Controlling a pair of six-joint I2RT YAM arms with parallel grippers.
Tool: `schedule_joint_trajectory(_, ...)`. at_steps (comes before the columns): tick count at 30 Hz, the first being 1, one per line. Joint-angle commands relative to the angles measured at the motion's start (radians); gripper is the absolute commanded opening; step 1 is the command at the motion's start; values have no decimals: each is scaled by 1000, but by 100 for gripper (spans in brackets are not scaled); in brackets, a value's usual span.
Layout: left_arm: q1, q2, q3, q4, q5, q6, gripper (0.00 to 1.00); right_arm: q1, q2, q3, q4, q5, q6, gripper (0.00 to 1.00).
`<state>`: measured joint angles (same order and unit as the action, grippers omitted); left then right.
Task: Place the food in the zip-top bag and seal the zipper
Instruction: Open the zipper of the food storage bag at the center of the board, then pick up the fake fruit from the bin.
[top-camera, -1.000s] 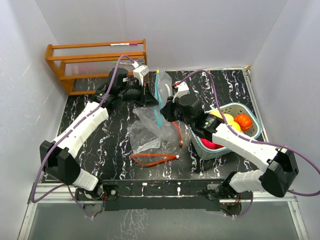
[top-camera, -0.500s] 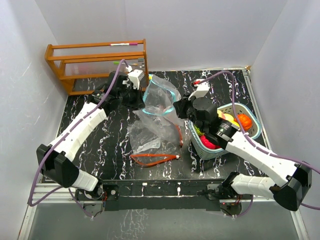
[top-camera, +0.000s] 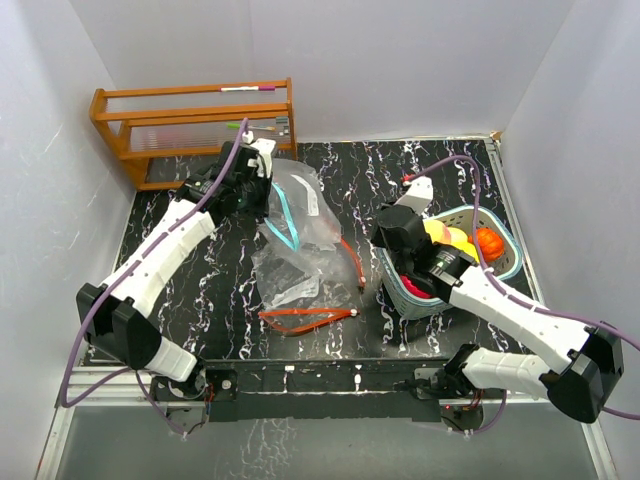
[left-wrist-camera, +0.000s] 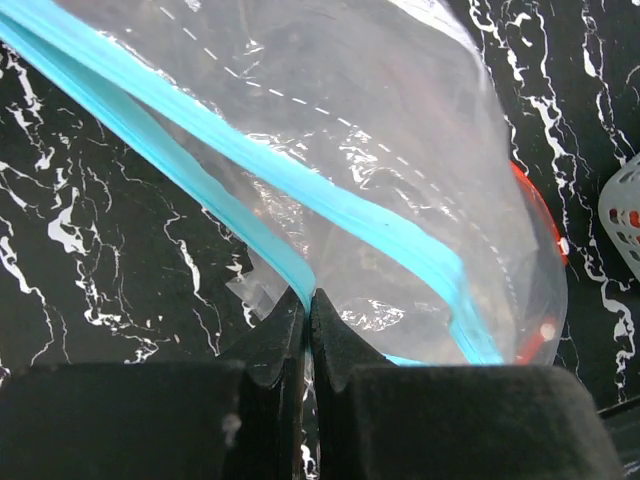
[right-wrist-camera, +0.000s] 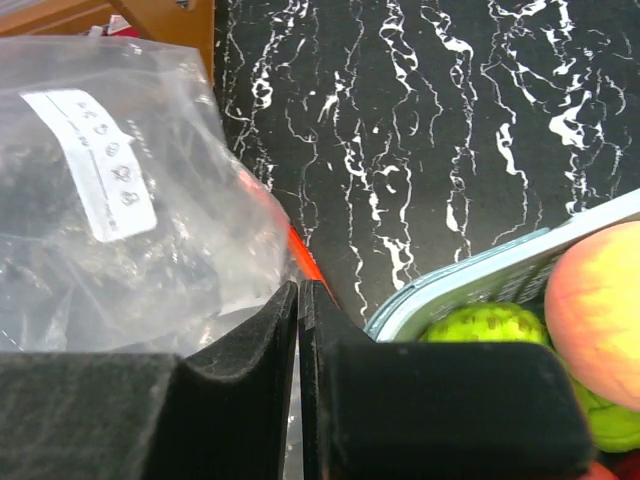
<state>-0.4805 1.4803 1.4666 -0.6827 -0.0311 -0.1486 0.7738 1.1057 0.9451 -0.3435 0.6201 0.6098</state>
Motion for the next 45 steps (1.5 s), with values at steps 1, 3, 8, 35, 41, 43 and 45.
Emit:
schedule_joint_trajectory(1,3,-61,23,66,46,6,0,-2,0,53,-23,33,3,19)
schedule_joint_trajectory(3,3,-62,15,114,106,-7,0,-1,-4,68,-18,10,-23,38)
schedule_joint_trajectory(8,3,24,95,91,161,1,0,-2,-14,165,-143,50,-41,59)
schedule_joint_trajectory(35,-224,470,495,-107,27,149,0,-153,-89,276,-872,224,331,89)
schedule_joint_trajectory(41,-223,454,429,-39,57,125,0,-224,-107,250,-907,211,283,98)
schedule_joint_trajectory(43,-224,451,419,-29,66,118,0,-239,-125,244,-904,218,271,98)
schedule_joint_trajectory(45,-224,440,412,-14,80,112,0,-249,-134,248,-904,227,261,98)
